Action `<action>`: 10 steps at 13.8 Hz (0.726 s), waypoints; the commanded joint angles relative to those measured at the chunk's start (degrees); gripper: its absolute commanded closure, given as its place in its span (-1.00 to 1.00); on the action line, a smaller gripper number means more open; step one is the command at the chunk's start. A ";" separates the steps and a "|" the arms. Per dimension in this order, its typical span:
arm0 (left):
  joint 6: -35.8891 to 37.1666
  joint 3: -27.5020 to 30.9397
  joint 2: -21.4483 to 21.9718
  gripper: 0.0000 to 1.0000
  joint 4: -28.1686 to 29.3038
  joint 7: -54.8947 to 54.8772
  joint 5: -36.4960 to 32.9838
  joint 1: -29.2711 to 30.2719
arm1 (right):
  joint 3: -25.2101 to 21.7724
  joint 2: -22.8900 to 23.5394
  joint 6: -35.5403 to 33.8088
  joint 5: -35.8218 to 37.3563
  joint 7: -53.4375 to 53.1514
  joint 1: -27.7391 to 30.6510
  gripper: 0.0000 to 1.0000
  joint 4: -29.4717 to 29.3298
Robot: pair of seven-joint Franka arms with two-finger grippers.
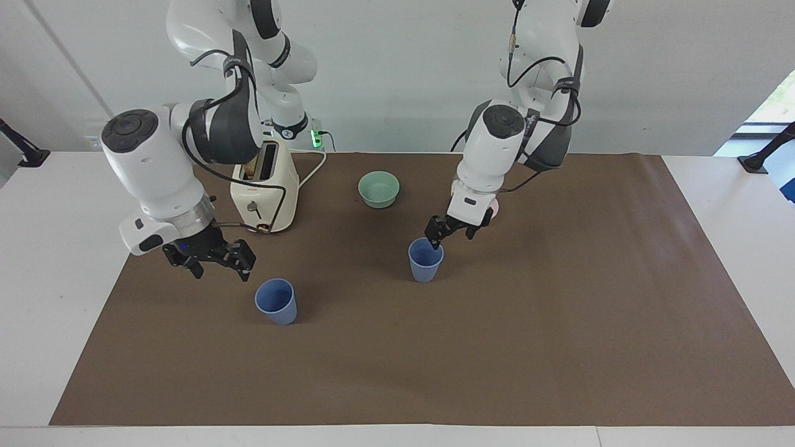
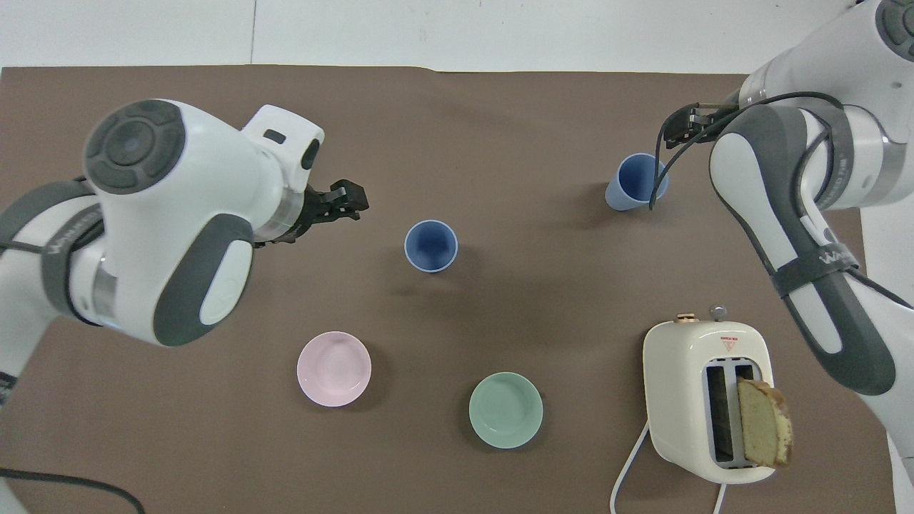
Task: Stack blue cups with both arms
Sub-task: 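Grasp the far blue cup with the right gripper while the left gripper retracts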
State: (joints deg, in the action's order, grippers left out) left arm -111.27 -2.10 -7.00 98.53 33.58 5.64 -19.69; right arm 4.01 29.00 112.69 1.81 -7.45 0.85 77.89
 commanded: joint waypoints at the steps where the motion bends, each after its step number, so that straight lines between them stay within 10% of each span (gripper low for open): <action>1: 5.18 -0.63 3.66 -1.00 1.05 -7.62 -0.72 5.26 | 0.20 -0.17 5.07 1.18 1.38 -0.85 -1.00 5.33; 5: 9.83 -0.54 6.21 -1.00 1.14 -20.80 -0.72 12.73 | 0.20 1.15 5.79 1.09 1.38 -1.20 -0.74 7.45; 10: 14.58 -0.36 9.64 -1.00 -0.35 -33.30 -0.72 19.51 | 0.20 0.89 5.09 0.39 1.56 -1.20 0.66 8.07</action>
State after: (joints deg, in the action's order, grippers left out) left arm -99.74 -1.79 0.25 98.54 3.48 5.63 -2.15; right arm 3.97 30.71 117.38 2.04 -7.42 -0.69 84.81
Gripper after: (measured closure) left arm 0.000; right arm 0.559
